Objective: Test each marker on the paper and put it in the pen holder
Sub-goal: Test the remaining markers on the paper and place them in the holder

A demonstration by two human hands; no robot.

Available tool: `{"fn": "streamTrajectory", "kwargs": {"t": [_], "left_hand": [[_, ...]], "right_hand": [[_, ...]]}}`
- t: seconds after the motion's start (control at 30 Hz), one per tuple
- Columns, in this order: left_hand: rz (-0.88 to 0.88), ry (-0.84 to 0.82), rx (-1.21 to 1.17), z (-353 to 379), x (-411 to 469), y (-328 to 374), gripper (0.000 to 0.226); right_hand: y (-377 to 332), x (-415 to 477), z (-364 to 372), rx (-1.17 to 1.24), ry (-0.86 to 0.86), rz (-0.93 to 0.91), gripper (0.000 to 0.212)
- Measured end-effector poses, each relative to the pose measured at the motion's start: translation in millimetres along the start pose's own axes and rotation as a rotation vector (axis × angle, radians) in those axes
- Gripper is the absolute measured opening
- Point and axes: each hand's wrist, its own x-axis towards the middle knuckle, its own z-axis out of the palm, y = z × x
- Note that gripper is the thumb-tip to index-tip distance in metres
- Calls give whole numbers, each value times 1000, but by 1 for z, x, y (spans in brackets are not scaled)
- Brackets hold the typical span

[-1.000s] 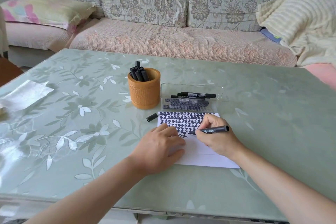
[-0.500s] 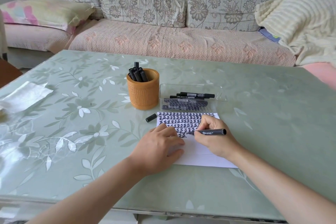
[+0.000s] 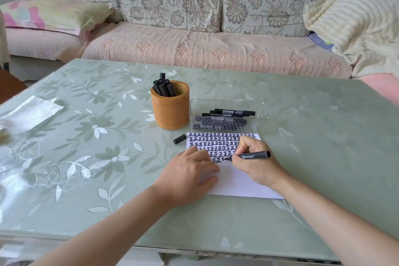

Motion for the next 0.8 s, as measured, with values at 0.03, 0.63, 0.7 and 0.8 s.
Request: {"fn": "streamTrajectory", "kwargs": {"t": [0.03, 0.63, 0.7, 0.8], "left_hand": [[2, 2, 0, 0, 0, 0, 19], [23, 26, -11, 3, 0, -3, 17], [26, 25, -9, 3, 0, -4, 17], [33, 13, -26, 3, 0, -6, 18]], "right_hand": [[0, 0, 0, 14, 2, 0, 22], [-5, 3, -4, 112, 35, 51, 18], [-5, 3, -5, 200, 52, 86, 15], [-9, 1, -5, 247, 40, 87, 18]]}}
